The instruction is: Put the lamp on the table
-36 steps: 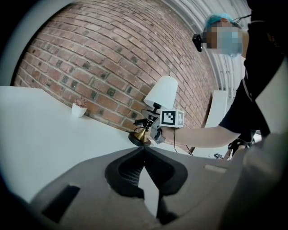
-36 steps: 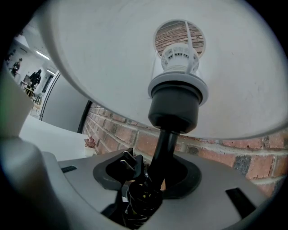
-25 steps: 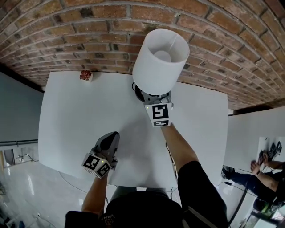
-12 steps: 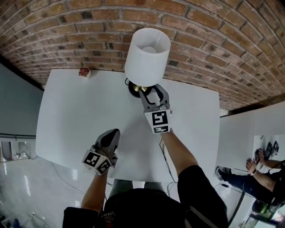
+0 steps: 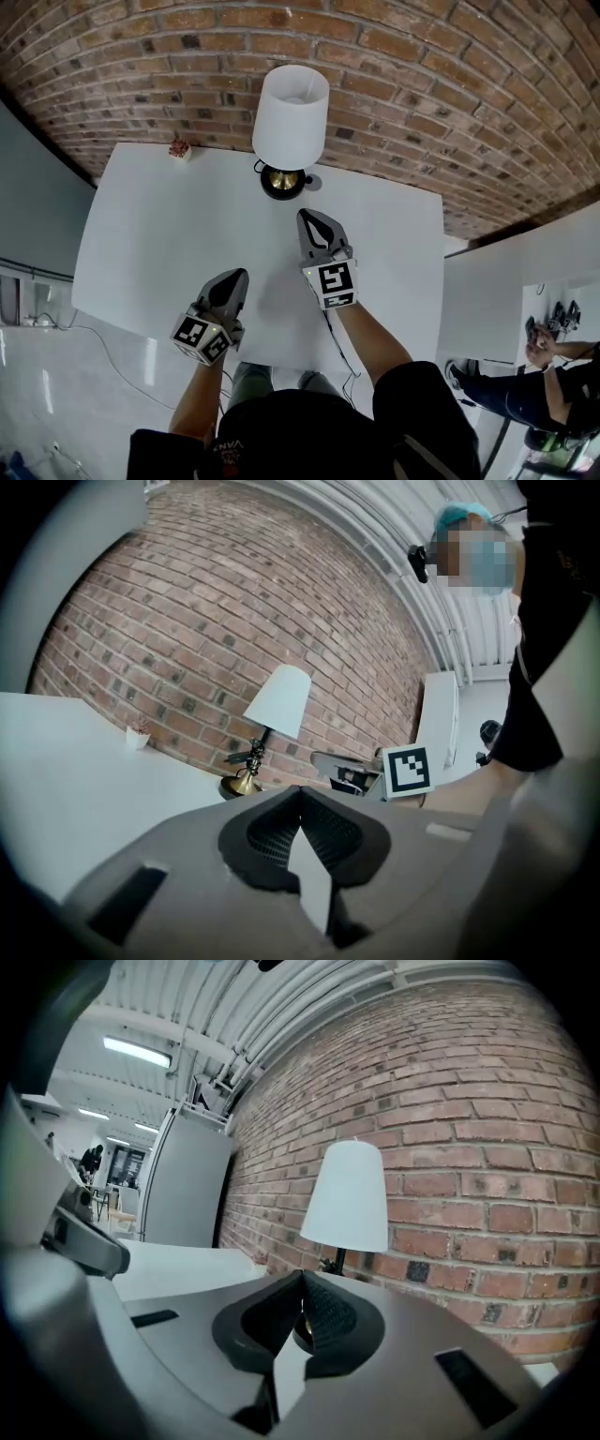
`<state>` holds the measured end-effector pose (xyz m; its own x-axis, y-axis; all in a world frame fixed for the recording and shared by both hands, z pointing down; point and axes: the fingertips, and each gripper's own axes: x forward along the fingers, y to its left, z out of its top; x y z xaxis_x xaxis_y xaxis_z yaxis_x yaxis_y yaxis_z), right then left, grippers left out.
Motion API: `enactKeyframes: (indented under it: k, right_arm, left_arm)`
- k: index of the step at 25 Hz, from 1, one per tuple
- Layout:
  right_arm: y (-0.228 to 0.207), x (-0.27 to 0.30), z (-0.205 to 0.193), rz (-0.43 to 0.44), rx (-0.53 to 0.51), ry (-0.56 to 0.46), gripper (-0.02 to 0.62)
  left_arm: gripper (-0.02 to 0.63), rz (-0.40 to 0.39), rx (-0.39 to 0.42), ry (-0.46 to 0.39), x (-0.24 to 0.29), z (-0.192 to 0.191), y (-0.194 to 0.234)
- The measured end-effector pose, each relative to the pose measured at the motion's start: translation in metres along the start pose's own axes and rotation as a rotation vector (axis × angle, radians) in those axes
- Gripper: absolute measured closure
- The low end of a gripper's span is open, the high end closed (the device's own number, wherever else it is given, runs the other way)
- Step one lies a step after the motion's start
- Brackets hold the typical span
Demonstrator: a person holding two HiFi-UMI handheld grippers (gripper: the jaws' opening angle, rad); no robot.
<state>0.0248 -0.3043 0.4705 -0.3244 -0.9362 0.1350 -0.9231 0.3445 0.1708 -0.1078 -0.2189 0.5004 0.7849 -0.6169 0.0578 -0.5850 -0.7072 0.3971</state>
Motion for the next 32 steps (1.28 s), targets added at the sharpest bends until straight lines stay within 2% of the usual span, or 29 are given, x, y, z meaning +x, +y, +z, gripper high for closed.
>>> enactKeyframes:
  k: [11, 24, 32]
  right_arm:
    - [0.026, -0.094, 0.020, 0.100, 0.041, -0.029, 0.594]
    - [0.030, -0.193, 0.026, 0.146, 0.108, -0.039, 0.594]
    - [0.028, -0.235, 0.022, 0.169, 0.130, -0.035, 0.594]
  left_arm:
    - [0.603, 0.047, 0.074, -0.037, -0.025, 0.007, -0.058]
    - [0.603, 0.107, 0.216, -0.023, -0.046, 0.002, -0.124]
    - [0.603, 0.136, 0.257, -0.010, -0.057, -0.005, -0.153]
